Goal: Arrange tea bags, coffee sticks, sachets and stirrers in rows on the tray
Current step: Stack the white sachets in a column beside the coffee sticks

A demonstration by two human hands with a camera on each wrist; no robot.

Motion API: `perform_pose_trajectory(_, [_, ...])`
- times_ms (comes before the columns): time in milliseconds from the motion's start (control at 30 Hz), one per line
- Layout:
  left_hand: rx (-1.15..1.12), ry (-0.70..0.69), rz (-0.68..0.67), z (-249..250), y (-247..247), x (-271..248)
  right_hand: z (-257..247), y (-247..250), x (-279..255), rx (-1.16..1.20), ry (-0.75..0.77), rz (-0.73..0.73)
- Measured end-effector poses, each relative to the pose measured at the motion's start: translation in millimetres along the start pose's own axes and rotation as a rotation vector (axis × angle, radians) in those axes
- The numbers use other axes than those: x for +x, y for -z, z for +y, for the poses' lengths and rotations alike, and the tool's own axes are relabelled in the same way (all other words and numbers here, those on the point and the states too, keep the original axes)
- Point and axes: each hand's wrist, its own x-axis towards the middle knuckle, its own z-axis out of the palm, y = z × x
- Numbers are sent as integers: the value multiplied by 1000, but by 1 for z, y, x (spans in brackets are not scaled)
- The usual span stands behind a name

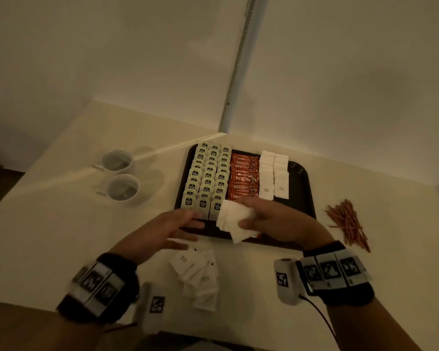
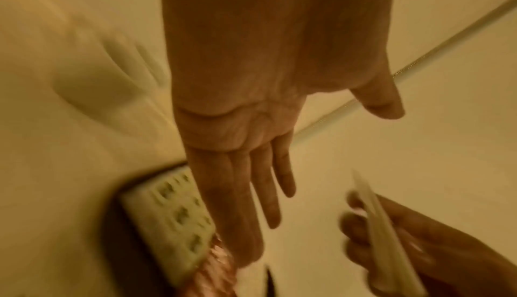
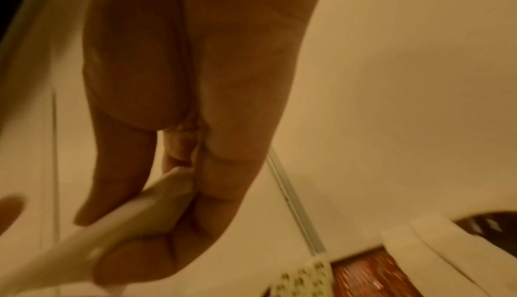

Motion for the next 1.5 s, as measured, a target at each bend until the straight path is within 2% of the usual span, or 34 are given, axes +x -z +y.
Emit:
perform_pose_trajectory(100, [-252, 25, -172, 38, -33, 28, -25, 14, 7, -77, 140, 24])
perform_pose_trajectory(200, [-446, 33, -230, 59, -49, 46, -28, 20, 15, -27, 184, 149])
perform_pose_trajectory(367, [-524, -6, -95, 67, -56, 66, -15, 23, 22, 39, 229, 614])
perform_pose_trajectory(433, [-579, -8, -52, 66, -59, 71, -7, 21, 22, 45, 209, 690])
perform_pose_trajectory(533, [-553, -6, 13, 64, -65, 74, 5, 16, 19, 111, 206, 703])
perform_pose_trajectory(633, [-486, 4, 23, 63, -70, 78, 11, 17, 18, 116, 235, 674])
perform_pose_trajectory(867, [-628, 33, -76, 72, -73, 84, 16, 29, 21, 188, 168, 607])
perform_pose_trajectory(1100, [-333, -84, 67, 76, -74, 94, 25, 33, 27, 159, 204, 642])
perform_pose_trajectory(1267, [-441, -105, 101, 79, -74, 97, 34, 35, 31, 368, 138, 753])
perform_pose_trajectory(1400, [-355, -185, 195, 79, -77, 102, 33, 32, 26, 862, 155, 653])
perform_pose_trajectory(1500, [-285, -236, 296, 79, -79, 106, 34, 25, 27, 907, 150, 609])
